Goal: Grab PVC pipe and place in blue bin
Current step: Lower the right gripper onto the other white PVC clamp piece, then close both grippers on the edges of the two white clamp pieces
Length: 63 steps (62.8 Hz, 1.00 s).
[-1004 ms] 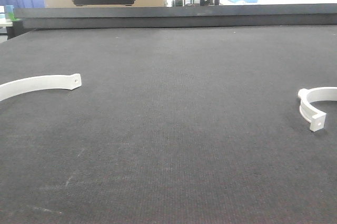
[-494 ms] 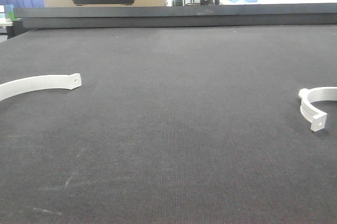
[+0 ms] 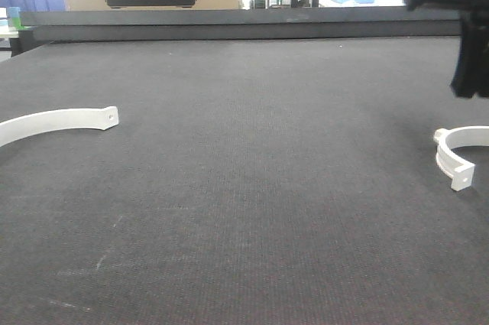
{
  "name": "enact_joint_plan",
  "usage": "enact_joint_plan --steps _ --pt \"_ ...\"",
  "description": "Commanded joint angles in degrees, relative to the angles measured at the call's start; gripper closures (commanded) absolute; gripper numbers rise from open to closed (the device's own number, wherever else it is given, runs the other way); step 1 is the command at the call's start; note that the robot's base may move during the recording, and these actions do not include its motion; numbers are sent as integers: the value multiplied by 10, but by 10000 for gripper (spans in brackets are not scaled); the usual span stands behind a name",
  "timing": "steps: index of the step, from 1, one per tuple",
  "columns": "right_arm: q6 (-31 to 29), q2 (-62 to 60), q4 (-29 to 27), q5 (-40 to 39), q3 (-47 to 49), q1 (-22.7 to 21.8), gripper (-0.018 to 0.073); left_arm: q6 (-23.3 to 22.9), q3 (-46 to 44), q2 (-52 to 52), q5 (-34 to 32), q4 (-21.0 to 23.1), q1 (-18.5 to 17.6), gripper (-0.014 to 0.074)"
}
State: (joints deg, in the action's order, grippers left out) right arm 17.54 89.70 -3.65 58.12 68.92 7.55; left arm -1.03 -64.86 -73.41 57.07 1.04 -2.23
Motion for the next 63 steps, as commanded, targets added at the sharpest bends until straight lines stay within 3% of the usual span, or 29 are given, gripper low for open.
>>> enact_joint_plan --steps 1,8,18,23,44,54,63 --pt "6 23 0 8 15 1 710 0 -4 1 10 3 -2 708" --pt "6 50 16 20 31 1 638 0 -4 1 10 3 -2 708" --pt "6 88 15 23 50 1 316 0 -4 1 6 3 -2 708" --pt "6 105 15 19 52 1 246 0 -4 1 6 3 -2 708" --pt "15 153 12 15 52 1 347 0 -4 1 8 3 -2 708" --pt "15 153 14 -1 52 1 482 0 -4 1 7 5 -2 708" --pt "15 153 14 -2 52 1 648 0 -4 1 5 34 -2 708"
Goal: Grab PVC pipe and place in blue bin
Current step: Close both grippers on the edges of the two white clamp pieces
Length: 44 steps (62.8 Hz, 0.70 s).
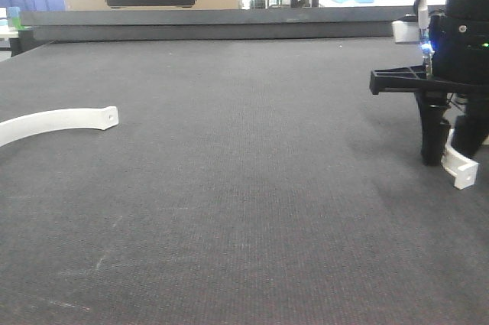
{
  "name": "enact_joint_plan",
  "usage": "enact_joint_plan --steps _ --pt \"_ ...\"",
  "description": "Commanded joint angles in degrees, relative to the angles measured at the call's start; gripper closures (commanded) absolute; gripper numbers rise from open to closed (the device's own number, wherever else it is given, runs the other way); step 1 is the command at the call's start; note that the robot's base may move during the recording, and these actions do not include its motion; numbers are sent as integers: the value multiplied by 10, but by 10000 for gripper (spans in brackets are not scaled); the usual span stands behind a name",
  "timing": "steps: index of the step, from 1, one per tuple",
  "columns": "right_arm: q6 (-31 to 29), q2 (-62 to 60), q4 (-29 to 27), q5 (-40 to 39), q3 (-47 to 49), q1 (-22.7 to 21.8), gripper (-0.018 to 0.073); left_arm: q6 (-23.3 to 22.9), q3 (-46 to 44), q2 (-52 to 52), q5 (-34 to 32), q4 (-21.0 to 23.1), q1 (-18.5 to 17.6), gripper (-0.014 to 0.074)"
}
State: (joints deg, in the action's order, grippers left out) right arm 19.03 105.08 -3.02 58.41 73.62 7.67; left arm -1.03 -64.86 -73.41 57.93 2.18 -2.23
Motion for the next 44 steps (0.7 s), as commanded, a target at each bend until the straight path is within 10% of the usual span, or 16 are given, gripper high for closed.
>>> enact_joint_plan --steps 1,19,44 --pt "0 -1 8 -5 5 0 666 0 -4 1 -6 26 -2 708" --pt "-32 -22 19 55 30 3 728 -1 -4 1 -21 66 -2 708" --pt "-65 -222 -3 59 39 28 728 -6 -60 -114 46 -22 -2 708"
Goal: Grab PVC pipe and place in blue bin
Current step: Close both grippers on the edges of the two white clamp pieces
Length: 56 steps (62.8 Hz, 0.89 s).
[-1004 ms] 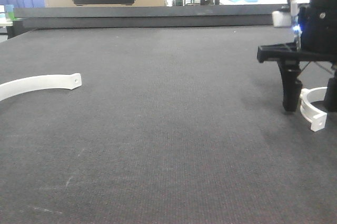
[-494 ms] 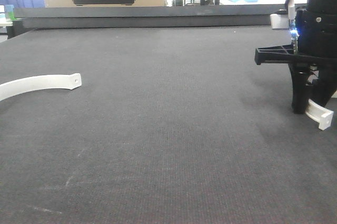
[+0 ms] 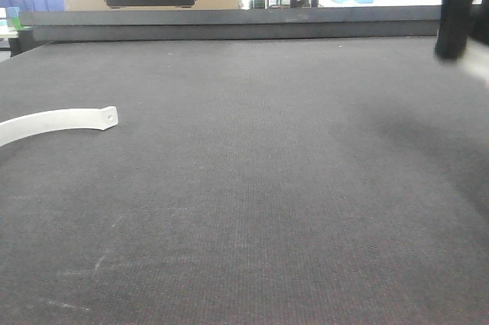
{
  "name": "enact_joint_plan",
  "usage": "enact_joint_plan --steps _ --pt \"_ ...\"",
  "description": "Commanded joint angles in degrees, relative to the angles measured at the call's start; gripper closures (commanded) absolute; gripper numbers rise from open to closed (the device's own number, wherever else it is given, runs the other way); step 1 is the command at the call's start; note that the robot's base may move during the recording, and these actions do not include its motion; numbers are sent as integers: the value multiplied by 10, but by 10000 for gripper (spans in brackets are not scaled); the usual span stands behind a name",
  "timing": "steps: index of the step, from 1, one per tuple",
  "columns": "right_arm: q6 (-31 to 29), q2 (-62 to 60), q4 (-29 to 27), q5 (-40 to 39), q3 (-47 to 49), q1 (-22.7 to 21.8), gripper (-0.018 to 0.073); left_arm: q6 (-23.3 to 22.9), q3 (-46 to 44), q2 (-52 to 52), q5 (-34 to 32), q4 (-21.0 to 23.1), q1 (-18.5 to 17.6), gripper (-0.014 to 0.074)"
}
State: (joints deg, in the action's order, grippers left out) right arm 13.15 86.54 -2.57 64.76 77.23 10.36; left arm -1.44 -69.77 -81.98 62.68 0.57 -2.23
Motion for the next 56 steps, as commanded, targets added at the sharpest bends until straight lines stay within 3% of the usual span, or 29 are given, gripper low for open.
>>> enact_joint_plan --steps 1,16,29,34,44,56 --pt "-6 -44 -10 -5 3 1 728 -2 -12 -34 -7 -6 -2 708" --pt "-6 -85 -15 8 3 1 728 -3 -12 -118 -105 -42 2 689" --pt "-6 -85 -15 27 3 1 728 -6 -12 -152 -124 -40 3 395" --pt "-6 -85 -15 34 3 1 728 -13 -12 -162 -125 -40 3 323" --pt "-6 -85 -15 36 3 1 728 -43 -12 -183 -125 -38 20 310" --pt "-6 -85 -16 38 3 1 728 -46 -12 -203 -110 -34 31 310"
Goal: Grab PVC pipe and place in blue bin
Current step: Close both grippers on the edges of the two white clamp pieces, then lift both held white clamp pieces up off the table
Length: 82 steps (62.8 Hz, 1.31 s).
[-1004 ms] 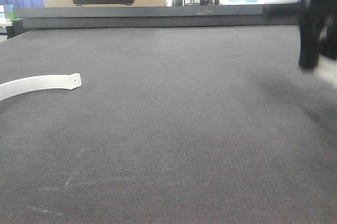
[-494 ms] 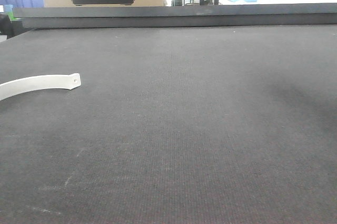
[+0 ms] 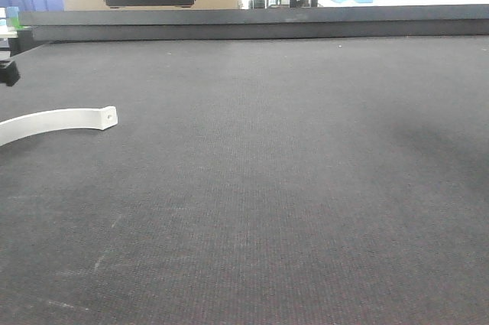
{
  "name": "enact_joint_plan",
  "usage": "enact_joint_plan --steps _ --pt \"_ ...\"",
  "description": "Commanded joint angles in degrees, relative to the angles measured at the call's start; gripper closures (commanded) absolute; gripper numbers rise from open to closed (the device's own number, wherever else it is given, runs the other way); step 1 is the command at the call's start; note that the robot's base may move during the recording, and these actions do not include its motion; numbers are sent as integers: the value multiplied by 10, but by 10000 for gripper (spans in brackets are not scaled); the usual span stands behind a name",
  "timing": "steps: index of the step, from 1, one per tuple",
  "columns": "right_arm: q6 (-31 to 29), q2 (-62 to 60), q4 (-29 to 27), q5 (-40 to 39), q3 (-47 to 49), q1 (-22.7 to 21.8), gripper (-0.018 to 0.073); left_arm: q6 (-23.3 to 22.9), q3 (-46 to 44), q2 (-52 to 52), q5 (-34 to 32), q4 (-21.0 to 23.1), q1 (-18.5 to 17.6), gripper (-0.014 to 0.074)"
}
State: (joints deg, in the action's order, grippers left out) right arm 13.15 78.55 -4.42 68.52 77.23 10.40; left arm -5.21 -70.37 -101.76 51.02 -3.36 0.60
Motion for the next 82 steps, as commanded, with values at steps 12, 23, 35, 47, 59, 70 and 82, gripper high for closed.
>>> enact_joint_plan --steps 12,23,35,47,59,70,82 --pt "-6 -5 2 0 3 1 728 19 -6 -13 11 41 1 310" --pt "-6 -5 2 0 3 1 728 20 -6 -15 13 46 4 313" --pt "-6 -5 2 0 3 1 728 18 -6 -30 43 46 3 349" --pt "-6 -5 2 0 3 1 728 18 -6 -44 51 46 3 367" --pt "-6 -5 2 0 3 1 728 18 -6 -44 52 46 3 539" --pt "-6 -5 2 -2 3 1 728 18 -10 -36 65 46 3 707" --pt "-6 -17 2 2 3 1 728 18 -39 11 136 46 3 707"
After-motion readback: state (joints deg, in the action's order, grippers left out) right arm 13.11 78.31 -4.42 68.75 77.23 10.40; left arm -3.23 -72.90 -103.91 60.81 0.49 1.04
